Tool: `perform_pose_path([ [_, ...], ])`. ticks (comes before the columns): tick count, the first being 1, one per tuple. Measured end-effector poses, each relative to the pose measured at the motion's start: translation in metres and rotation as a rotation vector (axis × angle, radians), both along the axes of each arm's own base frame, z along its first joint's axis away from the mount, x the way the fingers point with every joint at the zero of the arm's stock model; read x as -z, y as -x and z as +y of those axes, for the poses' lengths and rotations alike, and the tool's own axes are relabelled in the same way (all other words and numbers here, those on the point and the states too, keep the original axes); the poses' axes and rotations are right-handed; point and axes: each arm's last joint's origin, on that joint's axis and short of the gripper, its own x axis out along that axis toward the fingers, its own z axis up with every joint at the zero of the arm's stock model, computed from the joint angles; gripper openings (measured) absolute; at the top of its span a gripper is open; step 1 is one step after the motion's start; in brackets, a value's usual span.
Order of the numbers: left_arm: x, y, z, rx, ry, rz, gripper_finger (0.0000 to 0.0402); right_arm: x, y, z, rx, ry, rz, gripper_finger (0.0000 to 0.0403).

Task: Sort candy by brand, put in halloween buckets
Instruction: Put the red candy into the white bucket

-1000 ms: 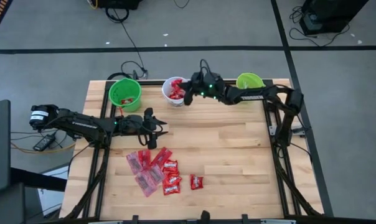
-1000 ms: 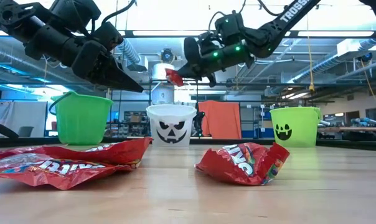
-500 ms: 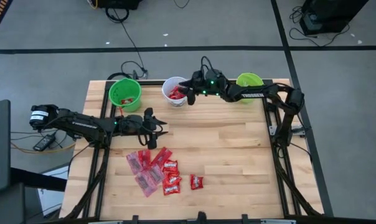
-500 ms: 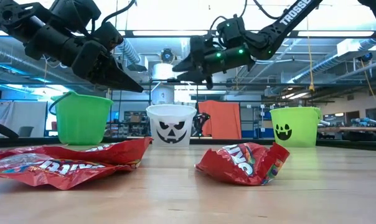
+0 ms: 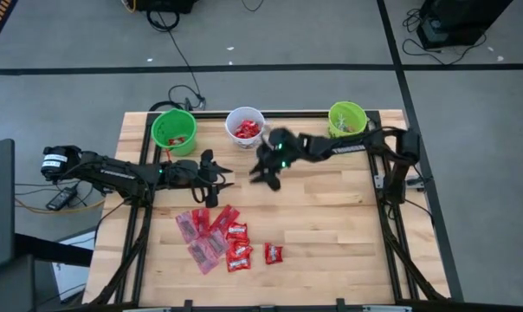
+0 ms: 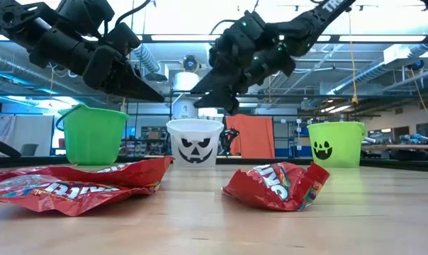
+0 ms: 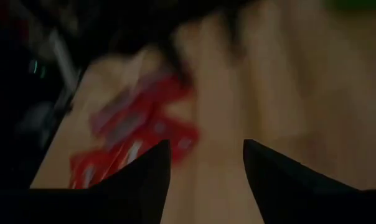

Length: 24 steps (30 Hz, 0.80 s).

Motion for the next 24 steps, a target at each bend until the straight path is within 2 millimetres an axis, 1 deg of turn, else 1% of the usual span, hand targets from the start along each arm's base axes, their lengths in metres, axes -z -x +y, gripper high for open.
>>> perform_pose_path([
  [5, -0.001, 0.0, 0.0, 0.008, -0.019, -0.006, 0.0202, 0.012, 0.0, 0.054, -0.127, 0.027, 0.145, 0.0211],
  [8, -0.001, 0.0, 0.0, 0.008, -0.019, -0.002, 0.0202, 0.02, 0.007, 0.085, -0.226, 0.039, 0.253, 0.021],
  [12, 0.0, 0.0, 0.0, 0.008, -0.019, 0.0, 0.0202, 0.029, 0.019, 0.125, -0.359, 0.115, 0.345, 0.021],
  [15, 0.0, 0.0, 0.0, 0.008, -0.019, 0.0, 0.0202, 0.035, 0.027, 0.153, -0.463, 0.164, 0.34, 0.021],
  [18, -0.001, 0.0, 0.0, 0.008, -0.019, -0.003, 0.0202, 0.038, 0.032, 0.176, -0.549, 0.248, 0.305, 0.021],
  [21, -0.002, -0.001, 0.0, 0.007, -0.019, -0.018, 0.0202, 0.04, 0.037, 0.191, -0.599, 0.388, 0.267, 0.021],
  [24, -0.003, -0.001, 0.0, 0.007, -0.018, -0.034, 0.0202, 0.04, 0.035, 0.203, -0.621, 0.48, 0.198, 0.021],
])
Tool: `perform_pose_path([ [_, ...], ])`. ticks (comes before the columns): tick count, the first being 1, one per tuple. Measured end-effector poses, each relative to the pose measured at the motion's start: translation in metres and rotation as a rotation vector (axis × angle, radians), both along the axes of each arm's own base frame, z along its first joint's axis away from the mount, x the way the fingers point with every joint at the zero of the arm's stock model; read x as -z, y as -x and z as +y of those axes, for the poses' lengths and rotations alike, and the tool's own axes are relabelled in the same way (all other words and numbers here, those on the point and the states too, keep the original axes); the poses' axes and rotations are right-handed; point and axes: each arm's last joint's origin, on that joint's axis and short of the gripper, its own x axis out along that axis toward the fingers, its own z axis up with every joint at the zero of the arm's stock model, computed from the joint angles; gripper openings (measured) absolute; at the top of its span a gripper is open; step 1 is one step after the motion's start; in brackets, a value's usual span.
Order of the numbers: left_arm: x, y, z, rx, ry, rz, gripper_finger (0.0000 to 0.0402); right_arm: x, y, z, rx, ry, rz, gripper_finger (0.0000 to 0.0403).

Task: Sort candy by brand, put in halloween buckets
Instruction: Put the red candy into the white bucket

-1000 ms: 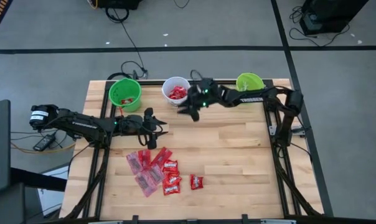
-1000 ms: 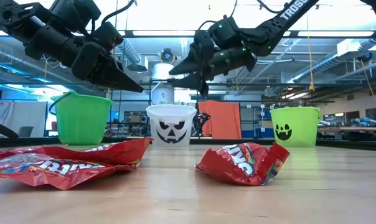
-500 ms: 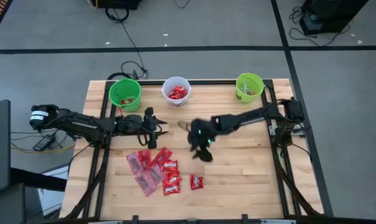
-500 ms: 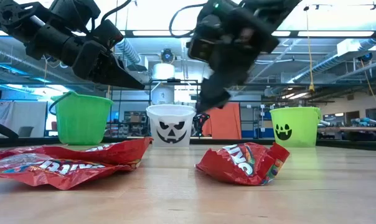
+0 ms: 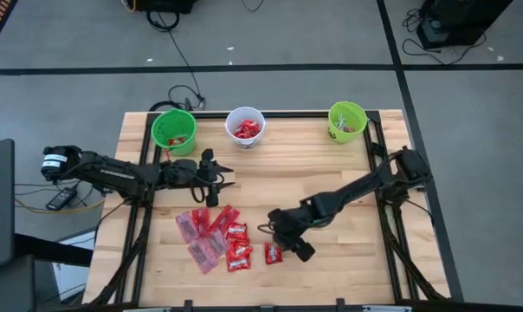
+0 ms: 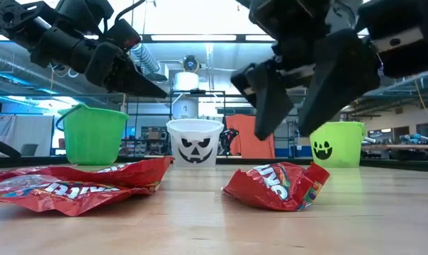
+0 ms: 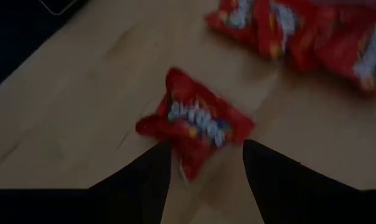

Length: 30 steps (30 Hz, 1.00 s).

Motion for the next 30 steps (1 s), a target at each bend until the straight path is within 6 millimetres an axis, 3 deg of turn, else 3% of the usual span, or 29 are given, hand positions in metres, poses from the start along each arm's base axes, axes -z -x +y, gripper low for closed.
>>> perform_pose_path([
  [11, 0.002, 0.001, 0.0, -0.001, 0.002, 0.013, 0.0202, 0.034, -0.008, 0.019, -0.093, -0.012, -0.015, 0.0206],
  [16, 0.001, 0.0, 0.0, 0.0, 0.001, 0.008, 0.0202, 0.036, -0.01, 0.017, -0.071, 0.034, -0.04, 0.0155],
  [22, 0.001, 0.0, 0.0, -0.001, 0.003, 0.001, 0.0202, 0.032, -0.016, -0.003, -0.004, 0.02, -0.039, 0.0021],
  [30, 0.002, 0.001, 0.0, -0.011, 0.029, 0.012, 0.0202, 0.007, -0.03, -0.045, 0.192, -0.026, -0.141, 0.0024],
])
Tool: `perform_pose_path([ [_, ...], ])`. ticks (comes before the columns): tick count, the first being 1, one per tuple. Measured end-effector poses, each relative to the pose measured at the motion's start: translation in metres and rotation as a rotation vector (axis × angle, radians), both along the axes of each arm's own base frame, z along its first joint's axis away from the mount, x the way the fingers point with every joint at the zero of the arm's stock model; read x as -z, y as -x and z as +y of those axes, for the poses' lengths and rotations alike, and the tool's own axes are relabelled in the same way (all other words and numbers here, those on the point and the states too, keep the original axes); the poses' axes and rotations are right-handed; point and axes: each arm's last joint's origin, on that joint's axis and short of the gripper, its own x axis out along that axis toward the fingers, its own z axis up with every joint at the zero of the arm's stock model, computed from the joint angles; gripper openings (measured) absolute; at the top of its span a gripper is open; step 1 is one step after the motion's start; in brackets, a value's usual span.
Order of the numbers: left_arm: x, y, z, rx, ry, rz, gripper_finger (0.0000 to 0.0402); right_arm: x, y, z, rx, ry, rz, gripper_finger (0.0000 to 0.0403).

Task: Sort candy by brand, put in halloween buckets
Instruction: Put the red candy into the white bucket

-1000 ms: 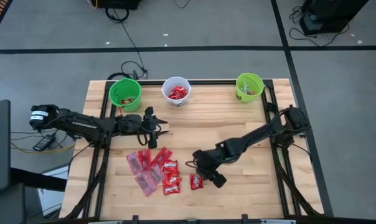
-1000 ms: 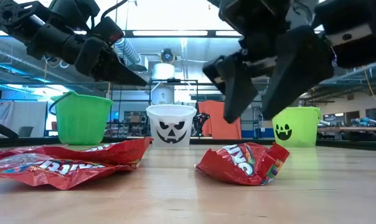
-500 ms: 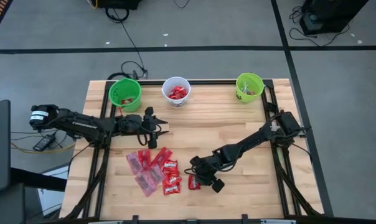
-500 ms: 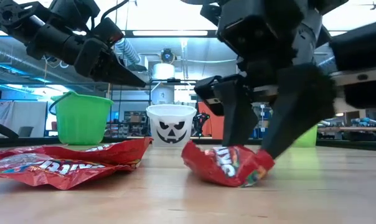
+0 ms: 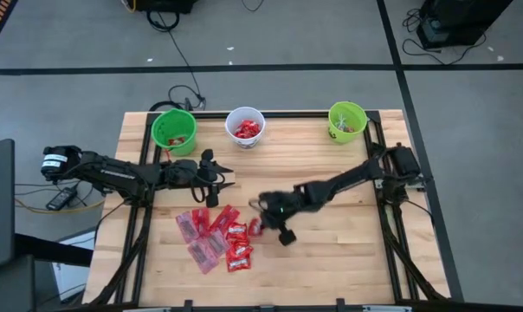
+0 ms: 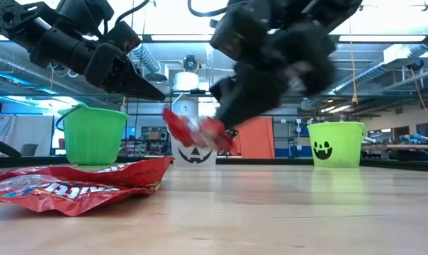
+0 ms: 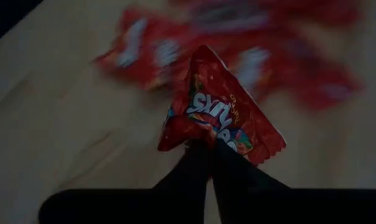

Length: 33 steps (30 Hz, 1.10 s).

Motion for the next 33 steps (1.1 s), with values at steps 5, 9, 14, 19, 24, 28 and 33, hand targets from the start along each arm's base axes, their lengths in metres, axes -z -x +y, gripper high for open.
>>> perform_pose_path([
  [5, 0.0, 0.0, 0.0, 0.0, 0.0, -0.001, 0.0202, -0.024, -0.015, -0.049, 0.199, -0.054, -0.186, 0.0013],
  [9, -0.001, 0.0, 0.0, -0.005, -0.006, -0.005, 0.0202, -0.036, -0.025, -0.1, 0.366, -0.16, -0.307, 0.0013],
  [14, -0.003, 0.0, 0.004, -0.078, -0.036, -0.017, 0.0202, -0.049, -0.033, -0.15, 0.547, -0.267, -0.343, 0.0013],
  [19, -0.001, 0.001, 0.008, -0.163, -0.029, -0.01, 0.0202, -0.064, -0.033, -0.185, 0.663, -0.231, -0.424, 0.0013],
  [24, 0.002, 0.004, 0.015, -0.279, -0.011, 0.011, 0.0202, -0.071, -0.027, -0.207, 0.763, -0.193, -0.46, 0.0013],
  [28, 0.004, 0.006, 0.02, -0.35, 0.005, 0.019, 0.0202, -0.072, -0.022, -0.223, 0.836, -0.167, -0.469, 0.0013],
  [33, 0.004, 0.006, 0.021, -0.361, 0.003, 0.019, 0.0202, -0.068, -0.011, -0.246, 0.992, -0.149, -0.447, 0.0017],
])
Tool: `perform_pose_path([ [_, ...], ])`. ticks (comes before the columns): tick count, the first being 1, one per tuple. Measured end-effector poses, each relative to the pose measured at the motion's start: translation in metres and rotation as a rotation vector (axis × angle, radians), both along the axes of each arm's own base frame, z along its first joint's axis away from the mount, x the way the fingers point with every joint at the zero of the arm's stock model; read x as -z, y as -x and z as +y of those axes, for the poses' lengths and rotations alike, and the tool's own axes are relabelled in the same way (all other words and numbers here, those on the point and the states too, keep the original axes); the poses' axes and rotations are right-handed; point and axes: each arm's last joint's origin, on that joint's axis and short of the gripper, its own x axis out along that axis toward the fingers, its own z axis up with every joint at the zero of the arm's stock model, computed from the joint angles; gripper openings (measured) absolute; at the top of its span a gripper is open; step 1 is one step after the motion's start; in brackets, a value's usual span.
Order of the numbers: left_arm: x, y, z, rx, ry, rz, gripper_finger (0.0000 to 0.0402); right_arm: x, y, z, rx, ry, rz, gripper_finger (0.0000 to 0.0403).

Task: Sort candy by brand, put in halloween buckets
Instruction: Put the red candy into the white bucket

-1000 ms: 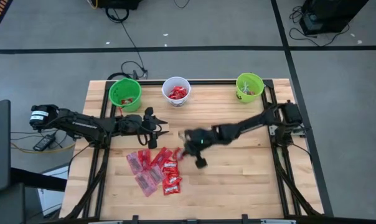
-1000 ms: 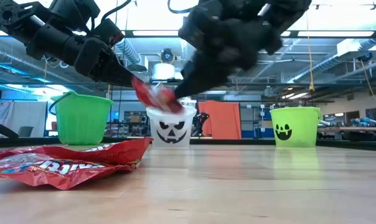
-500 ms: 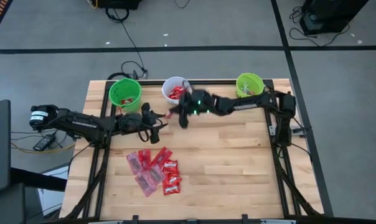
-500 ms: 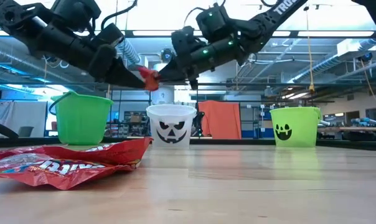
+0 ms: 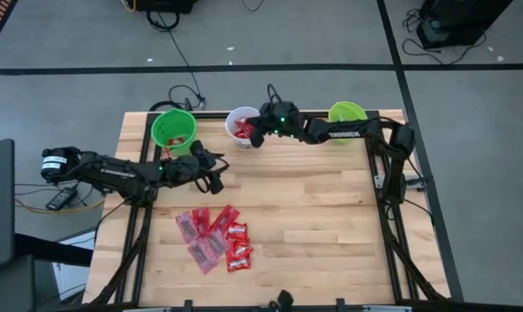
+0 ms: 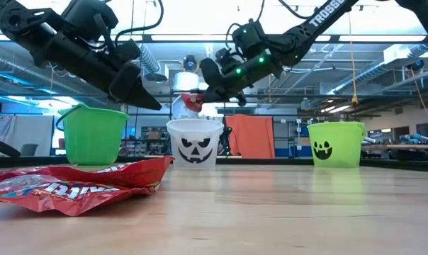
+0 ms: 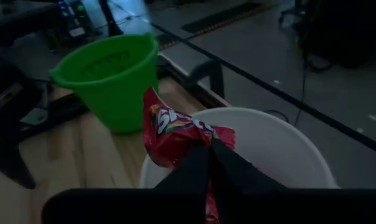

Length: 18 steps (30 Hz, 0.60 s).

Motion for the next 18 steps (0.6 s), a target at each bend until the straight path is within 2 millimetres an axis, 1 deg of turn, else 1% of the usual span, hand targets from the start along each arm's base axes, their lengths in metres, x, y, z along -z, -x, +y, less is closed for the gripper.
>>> perform_pose_path([
  [4, 0.0, 0.0, 0.0, 0.019, -0.013, 0.007, 0.0202, 0.002, 0.006, -0.01, 0.052, -0.033, 0.006, 0.0045],
  [6, 0.0, -0.001, -0.001, 0.039, -0.006, 0.007, 0.0202, 0.002, 0.007, -0.014, 0.05, -0.037, 0.005, 0.0071],
  [8, 0.0, -0.001, -0.002, 0.097, 0.006, 0.01, 0.0202, 0.001, 0.008, -0.015, 0.029, -0.043, -0.006, 0.0102],
  [10, 0.0, -0.003, -0.005, 0.21, 0.018, 0.013, 0.0202, 0.0, 0.008, -0.015, -0.01, -0.052, -0.02, 0.0135],
  [14, 0.001, -0.005, -0.02, 0.539, 0.11, 0.006, 0.0202, -0.008, 0.007, -0.009, -0.095, -0.063, -0.051, 0.0199],
  [16, 0.002, -0.006, -0.029, 0.624, 0.138, 0.003, 0.0202, -0.014, 0.008, -0.006, -0.097, -0.04, -0.057, 0.0226],
  [18, 0.005, -0.007, -0.036, 0.653, 0.148, 0.028, 0.0202, -0.02, 0.009, -0.006, -0.056, 0.001, -0.055, 0.0249],
])
